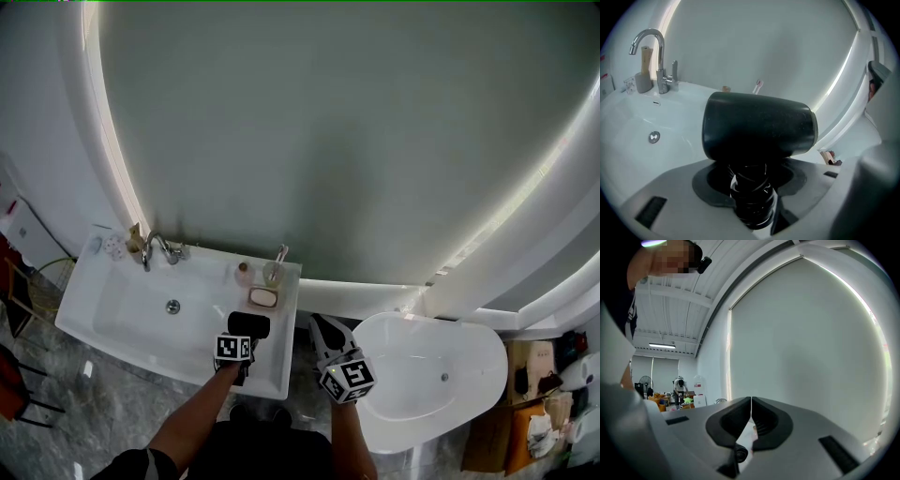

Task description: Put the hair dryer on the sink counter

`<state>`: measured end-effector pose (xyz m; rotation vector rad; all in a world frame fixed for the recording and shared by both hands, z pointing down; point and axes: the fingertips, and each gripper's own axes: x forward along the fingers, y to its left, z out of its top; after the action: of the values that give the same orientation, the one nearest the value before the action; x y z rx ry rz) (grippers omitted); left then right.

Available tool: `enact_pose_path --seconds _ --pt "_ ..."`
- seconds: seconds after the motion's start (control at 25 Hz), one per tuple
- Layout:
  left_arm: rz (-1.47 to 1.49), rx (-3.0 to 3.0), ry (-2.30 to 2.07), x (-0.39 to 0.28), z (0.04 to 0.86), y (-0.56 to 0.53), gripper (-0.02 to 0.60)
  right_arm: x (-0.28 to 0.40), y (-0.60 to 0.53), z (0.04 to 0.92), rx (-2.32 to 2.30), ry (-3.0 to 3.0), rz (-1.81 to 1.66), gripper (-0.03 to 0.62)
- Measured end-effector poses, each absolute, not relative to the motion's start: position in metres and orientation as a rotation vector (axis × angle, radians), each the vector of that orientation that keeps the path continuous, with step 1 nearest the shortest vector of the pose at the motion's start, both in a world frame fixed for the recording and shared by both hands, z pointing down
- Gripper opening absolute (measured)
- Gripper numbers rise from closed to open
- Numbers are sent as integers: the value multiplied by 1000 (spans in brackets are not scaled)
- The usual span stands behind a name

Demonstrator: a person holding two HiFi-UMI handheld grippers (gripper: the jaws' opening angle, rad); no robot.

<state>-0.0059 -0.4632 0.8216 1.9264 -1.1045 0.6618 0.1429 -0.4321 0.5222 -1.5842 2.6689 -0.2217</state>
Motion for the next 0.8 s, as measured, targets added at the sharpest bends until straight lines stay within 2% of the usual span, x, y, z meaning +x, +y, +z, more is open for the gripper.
enact_pose_path --seconds 0.8 --pt "1021 1647 -1018 12 895 -480 222 156 -442 541 -1637 2659 -292 29"
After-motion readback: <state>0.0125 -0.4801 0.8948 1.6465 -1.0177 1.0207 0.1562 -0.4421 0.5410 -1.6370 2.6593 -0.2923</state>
